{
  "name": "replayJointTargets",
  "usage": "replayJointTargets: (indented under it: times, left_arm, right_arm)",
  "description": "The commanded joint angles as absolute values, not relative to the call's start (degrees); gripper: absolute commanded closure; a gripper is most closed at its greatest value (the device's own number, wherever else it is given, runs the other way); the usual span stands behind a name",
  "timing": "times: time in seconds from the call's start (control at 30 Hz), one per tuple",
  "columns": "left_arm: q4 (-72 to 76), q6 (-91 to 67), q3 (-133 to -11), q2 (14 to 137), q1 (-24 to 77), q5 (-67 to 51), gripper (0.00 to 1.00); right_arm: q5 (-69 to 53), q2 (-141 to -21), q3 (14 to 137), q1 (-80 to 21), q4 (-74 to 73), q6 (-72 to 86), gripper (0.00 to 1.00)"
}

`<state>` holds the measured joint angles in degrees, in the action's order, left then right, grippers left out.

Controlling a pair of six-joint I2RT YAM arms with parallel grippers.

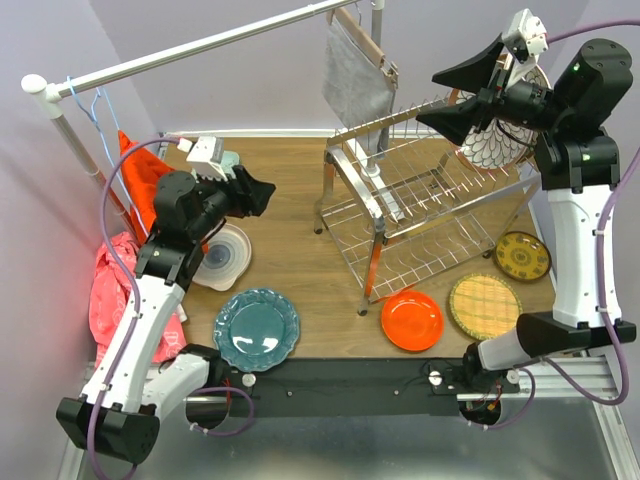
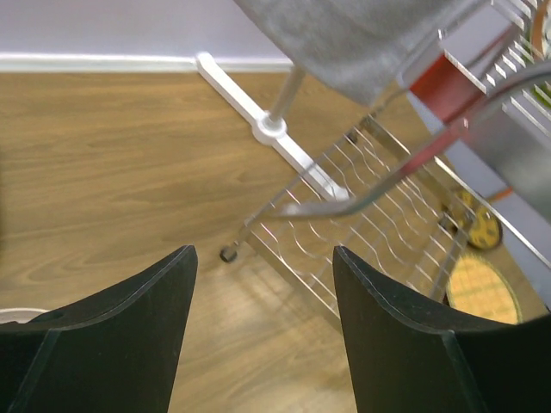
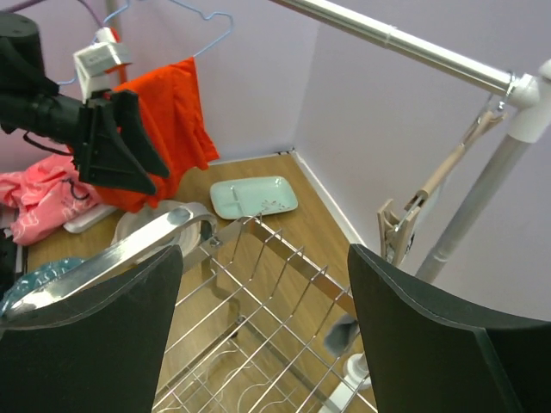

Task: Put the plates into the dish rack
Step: Grab a plate with the left arm

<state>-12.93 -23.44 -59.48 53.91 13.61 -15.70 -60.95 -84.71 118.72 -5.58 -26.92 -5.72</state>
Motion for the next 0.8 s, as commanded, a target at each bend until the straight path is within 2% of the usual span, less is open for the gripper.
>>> replayJointTargets:
  times: [0.0, 0.03, 0.4, 0.6, 0.77]
  left_arm:
    - [-16.7, -22.2, -56.0, 54.2, 13.4, -25.7, 0.27]
    - [-17.2, -22.2, -55.5, 54.4, 13.4, -26.4, 0.27]
    - [-18.5, -21.9, -49.8, 56.4, 18.6, -31.8, 0.27]
    - [-14.5, -26.1, -44.1, 55.6, 26.1, -31.8, 0.27]
    - [-5.7, -32.2, -38.5, 52.5, 29.1, -34.3, 0.27]
  right_arm:
    - [-64.7, -83.1, 116.8, -5.9, -28.0, -5.0, 0.04]
    - [-64.4, -82.4, 116.4, -5.9, -28.0, -5.3, 0.0]
    - [-57.8, -76.3, 111.1, -5.8, -28.5, -8.2, 0.0]
    - [-44.1, -72.0, 108.8, -5.8, -28.2, -7.9, 0.0]
    - [-34.8, -67.2, 105.6, -5.8, -28.2, -8.2, 0.0]
